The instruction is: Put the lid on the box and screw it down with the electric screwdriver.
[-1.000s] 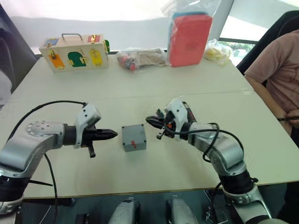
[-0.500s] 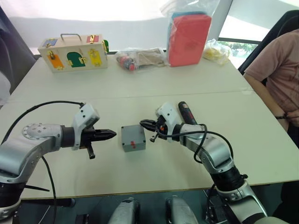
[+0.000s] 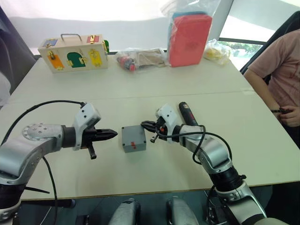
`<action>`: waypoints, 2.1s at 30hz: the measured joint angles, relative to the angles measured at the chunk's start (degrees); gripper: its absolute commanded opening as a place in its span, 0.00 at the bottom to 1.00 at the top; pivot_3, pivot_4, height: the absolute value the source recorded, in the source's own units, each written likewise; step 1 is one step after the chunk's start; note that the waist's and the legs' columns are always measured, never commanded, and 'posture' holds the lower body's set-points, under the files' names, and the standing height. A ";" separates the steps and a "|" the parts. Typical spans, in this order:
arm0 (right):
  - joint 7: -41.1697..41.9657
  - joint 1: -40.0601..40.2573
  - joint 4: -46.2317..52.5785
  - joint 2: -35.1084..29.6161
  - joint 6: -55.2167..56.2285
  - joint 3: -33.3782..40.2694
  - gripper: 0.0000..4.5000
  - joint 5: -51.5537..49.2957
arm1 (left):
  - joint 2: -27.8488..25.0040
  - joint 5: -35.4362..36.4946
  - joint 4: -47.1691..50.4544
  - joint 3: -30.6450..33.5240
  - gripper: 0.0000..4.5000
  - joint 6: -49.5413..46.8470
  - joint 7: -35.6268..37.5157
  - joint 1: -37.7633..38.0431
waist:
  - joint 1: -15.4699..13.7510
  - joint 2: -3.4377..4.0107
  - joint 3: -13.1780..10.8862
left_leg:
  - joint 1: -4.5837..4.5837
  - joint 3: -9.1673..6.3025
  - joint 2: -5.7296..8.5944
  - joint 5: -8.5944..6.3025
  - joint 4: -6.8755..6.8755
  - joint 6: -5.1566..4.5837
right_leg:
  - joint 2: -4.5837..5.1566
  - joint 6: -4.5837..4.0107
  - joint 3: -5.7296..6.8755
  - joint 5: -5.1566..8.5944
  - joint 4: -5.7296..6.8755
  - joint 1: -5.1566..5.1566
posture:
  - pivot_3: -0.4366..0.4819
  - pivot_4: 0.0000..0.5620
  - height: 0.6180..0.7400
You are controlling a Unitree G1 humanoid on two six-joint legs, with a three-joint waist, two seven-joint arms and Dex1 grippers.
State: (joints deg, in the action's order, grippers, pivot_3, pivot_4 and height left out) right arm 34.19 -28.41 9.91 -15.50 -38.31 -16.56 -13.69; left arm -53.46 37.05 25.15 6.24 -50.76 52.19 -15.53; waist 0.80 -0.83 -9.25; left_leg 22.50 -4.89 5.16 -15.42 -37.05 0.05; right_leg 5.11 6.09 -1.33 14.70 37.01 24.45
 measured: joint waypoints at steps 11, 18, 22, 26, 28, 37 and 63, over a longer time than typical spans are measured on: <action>-0.18 -2.74 4.95 -3.98 -9.13 7.06 0.52 -3.94 | 2.58 3.57 -0.46 0.12 0.00 -0.37 -1.21 -5.87 | -0.13 0.01 -0.01 | 0.01 0.00 0.02 -0.01 -0.03 -0.01 | 0.02 0.00 0.01 0.00 -0.01 -0.02 | 0.48 0.27 1.00; 1.31 -9.32 11.25 -15.93 -28.31 17.94 0.85 -13.01 | 3.90 3.65 -0.24 -2.44 0.00 1.12 0.93 -10.42 | -0.15 0.03 -0.02 | 0.03 0.02 0.01 -0.02 -0.01 -0.05 | 0.06 0.00 0.01 0.00 -0.07 -0.03 | 0.48 0.27 1.00; 2.15 -12.62 9.03 -20.65 -37.45 16.86 0.97 -16.40 | 4.54 2.96 -0.59 -4.96 0.00 2.76 3.00 -12.23 | 0.07 0.18 -0.12 | 0.03 0.09 -0.01 -0.03 -0.02 -0.06 | 0.08 -0.01 -0.06 0.00 -0.06 -0.02 | 0.48 0.27 1.00; 5.41 -23.95 -4.01 -32.80 -50.74 7.84 0.97 -16.79 | 5.82 -0.80 -1.66 -12.76 0.00 9.67 10.41 -14.12 | -0.21 0.33 -0.29 | 0.19 0.12 0.10 -0.09 -0.09 -0.20 | 0.28 -0.02 0.05 -0.01 -0.23 -0.02 | 0.48 0.27 1.00; 7.28 -26.61 -7.34 -33.79 -50.85 4.01 0.97 -16.77 | 6.56 -2.74 -3.12 -14.92 0.00 11.60 11.83 -14.70 | 0.18 0.32 -0.30 | 0.20 0.17 0.08 -0.10 -0.05 -0.22 | 0.25 -0.01 0.02 -0.01 -0.37 -0.02 | 0.48 0.27 1.00; 17.62 -34.42 -24.82 -35.12 -47.24 -13.41 0.97 -13.67 | 8.96 -6.20 -2.19 -17.02 0.00 14.79 11.36 -13.05 | -0.01 0.32 -0.34 | 0.49 0.16 0.09 -0.05 -0.18 -0.13 | 0.26 0.02 0.05 -0.03 -0.39 0.16 | 0.48 0.27 1.00; 31.14 -41.03 -46.17 -23.73 -35.45 -25.98 0.39 6.02 | 9.13 -6.18 4.70 -14.30 0.00 10.20 0.77 -4.46 | 0.00 0.09 -0.20 | 0.34 0.08 0.06 0.05 -0.22 0.07 | 0.15 -0.03 0.11 -0.06 -0.10 0.17 | 0.48 0.27 1.00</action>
State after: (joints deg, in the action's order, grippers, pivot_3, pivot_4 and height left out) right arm 65.33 -69.44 -36.25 -39.23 -73.76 -42.54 -7.68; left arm -44.33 30.87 29.85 -8.06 -40.56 52.96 -19.98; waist 0.80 -0.74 -9.45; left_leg 22.84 -4.81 5.21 -15.37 -37.27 0.12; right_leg 5.25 6.06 -1.22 14.64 36.92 24.61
